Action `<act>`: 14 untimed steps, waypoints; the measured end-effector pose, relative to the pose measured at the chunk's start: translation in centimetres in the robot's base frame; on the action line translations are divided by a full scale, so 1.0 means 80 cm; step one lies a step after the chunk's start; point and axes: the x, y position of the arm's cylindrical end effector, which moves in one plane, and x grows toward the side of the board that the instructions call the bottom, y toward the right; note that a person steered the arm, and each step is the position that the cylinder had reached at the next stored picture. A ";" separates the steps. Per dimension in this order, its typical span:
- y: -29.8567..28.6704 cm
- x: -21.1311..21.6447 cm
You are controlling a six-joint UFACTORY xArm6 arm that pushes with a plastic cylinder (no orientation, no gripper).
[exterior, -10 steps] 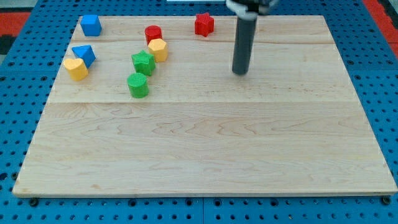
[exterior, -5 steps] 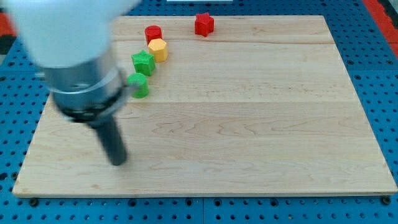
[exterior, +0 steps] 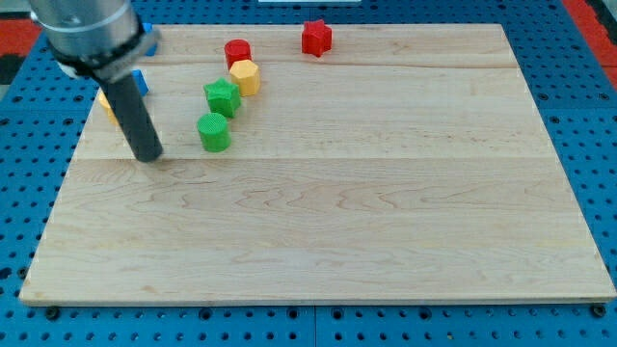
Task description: Keep yellow heart horizontal right to red star
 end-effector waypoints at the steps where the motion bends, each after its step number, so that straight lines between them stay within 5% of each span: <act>1: -0.107 -0.006; 3: -0.073 -0.090; 5: 0.010 -0.037; 6: -0.111 -0.038; 9: 0.115 -0.069; 11: 0.079 -0.102; 13: 0.236 -0.103; 14: 0.211 -0.080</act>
